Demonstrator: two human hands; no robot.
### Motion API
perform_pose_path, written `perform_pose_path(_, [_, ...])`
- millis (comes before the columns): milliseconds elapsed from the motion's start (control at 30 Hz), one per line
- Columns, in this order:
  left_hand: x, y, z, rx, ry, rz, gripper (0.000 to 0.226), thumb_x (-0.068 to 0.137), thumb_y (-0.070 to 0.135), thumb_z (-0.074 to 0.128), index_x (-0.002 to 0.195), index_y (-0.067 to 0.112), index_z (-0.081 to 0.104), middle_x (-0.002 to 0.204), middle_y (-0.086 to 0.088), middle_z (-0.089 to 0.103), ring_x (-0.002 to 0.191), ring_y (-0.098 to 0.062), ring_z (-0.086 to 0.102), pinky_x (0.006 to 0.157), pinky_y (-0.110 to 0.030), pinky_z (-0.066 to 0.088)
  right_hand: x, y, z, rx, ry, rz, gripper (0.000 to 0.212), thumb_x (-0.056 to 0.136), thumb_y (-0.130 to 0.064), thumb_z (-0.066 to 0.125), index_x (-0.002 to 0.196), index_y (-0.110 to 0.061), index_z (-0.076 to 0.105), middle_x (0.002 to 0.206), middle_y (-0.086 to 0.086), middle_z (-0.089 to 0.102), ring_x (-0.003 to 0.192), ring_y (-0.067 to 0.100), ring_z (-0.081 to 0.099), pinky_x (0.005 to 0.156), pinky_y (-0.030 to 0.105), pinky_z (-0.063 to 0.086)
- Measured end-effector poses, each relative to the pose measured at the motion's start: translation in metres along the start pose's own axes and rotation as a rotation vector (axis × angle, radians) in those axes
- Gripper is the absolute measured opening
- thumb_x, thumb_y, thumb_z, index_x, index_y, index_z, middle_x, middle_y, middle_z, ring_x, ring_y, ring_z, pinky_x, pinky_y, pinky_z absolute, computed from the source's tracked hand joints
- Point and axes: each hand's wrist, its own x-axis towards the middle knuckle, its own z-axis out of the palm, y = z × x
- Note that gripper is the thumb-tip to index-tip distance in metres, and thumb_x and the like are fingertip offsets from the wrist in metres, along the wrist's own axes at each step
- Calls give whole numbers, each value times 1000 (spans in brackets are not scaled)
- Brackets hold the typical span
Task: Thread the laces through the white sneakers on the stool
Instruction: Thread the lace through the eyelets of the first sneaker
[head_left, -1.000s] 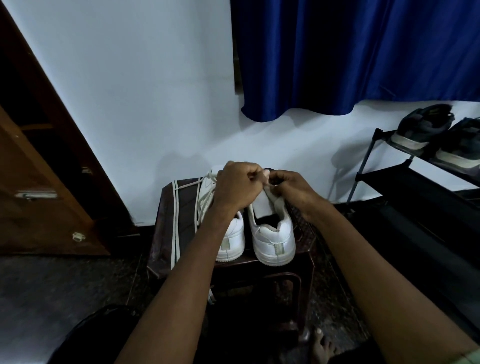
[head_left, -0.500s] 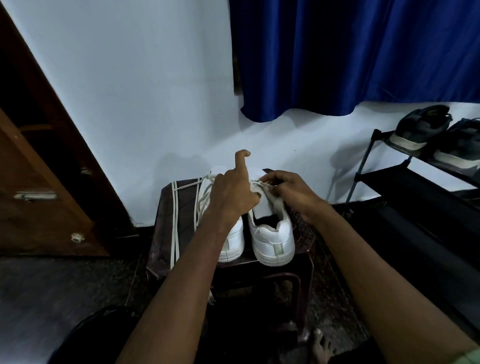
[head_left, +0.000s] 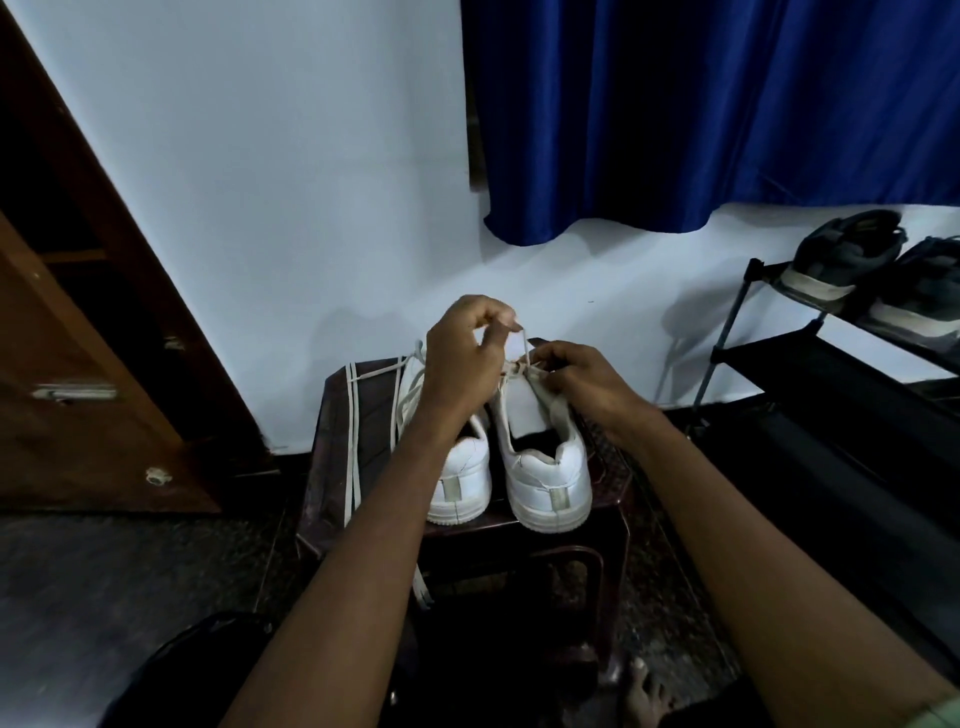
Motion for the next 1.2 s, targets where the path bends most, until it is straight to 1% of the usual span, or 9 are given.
perform_pose_path(100, [-1, 5, -4, -273, -23, -152, 25, 106, 14, 44, 85, 16, 58, 68, 9, 63, 63, -14, 59, 70, -42, 50, 2, 0, 0, -41, 15, -1, 41, 84, 16, 47, 103, -7, 76, 124, 17, 70, 104, 19, 64, 85, 30, 50])
perform_pose_path(267, [-9, 1, -2, 556, -180, 39, 32, 92, 51, 69, 113, 28, 64, 80, 2, 75, 84, -22, 70, 93, -39, 40, 1, 2, -2, -48, 10, 8, 40, 85, 11, 50, 102, -13, 76, 110, 12, 75, 102, 20, 67, 92, 42, 56])
perform_pose_path(433, [-10, 7, -1, 870, -182, 128, 12, 89, 33, 71, 96, 30, 81, 93, 0, 76, 89, -26, 68, 89, -36, 34, 1, 2, -2, -52, 4, 2, 40, 87, 12, 51, 104, -12, 78, 122, 8, 73, 113, 20, 65, 103, 43, 53])
perform_pose_path(567, [-6, 4, 0, 568, -112, 145, 1, 85, 26, 72, 86, 26, 72, 93, 5, 66, 87, -17, 63, 84, -33, 27, -1, 0, -1, -32, -5, -8, 35, 88, 11, 52, 102, -10, 77, 117, 16, 74, 102, 20, 68, 98, 45, 55])
perform_pose_path(733, [-2, 5, -7, -216, -49, -155, 12, 102, 16, 59, 90, 14, 61, 80, 7, 72, 75, -10, 67, 76, -33, 53, -2, -3, -1, -37, 6, 5, 38, 86, 14, 48, 108, -3, 74, 132, 17, 68, 107, 21, 65, 88, 31, 51])
perform_pose_path(833, [-4, 8, -6, -27, -70, -167, 11, 103, 28, 57, 96, 23, 64, 66, 12, 62, 58, -5, 54, 65, -30, 42, 1, 0, -2, -52, 3, 1, 41, 85, 14, 47, 108, -6, 75, 130, 18, 68, 110, 19, 64, 90, 33, 52])
perform_pose_path(933, [-11, 6, 1, 449, -204, -56, 28, 88, 50, 73, 106, 28, 69, 87, 2, 75, 81, -17, 67, 75, -33, 50, 0, 2, -3, -43, -13, -3, 40, 85, 11, 48, 104, -11, 76, 112, 16, 74, 99, 17, 67, 97, 47, 56])
perform_pose_path(1033, [-13, 7, 4, 794, -214, 94, 18, 87, 37, 72, 94, 21, 78, 92, -6, 76, 92, -33, 69, 81, -36, 48, 1, 4, -3, -65, -15, -5, 38, 88, 9, 53, 103, -15, 78, 124, 4, 72, 110, 8, 64, 105, 44, 52])
perform_pose_path(1200, [-7, 3, 2, 593, -106, 118, 13, 89, 34, 72, 84, 22, 70, 86, 2, 72, 85, -26, 67, 91, -41, 45, 0, 5, -4, -51, -17, 0, 34, 90, 5, 54, 100, -18, 78, 105, 15, 75, 96, 18, 66, 92, 46, 57])
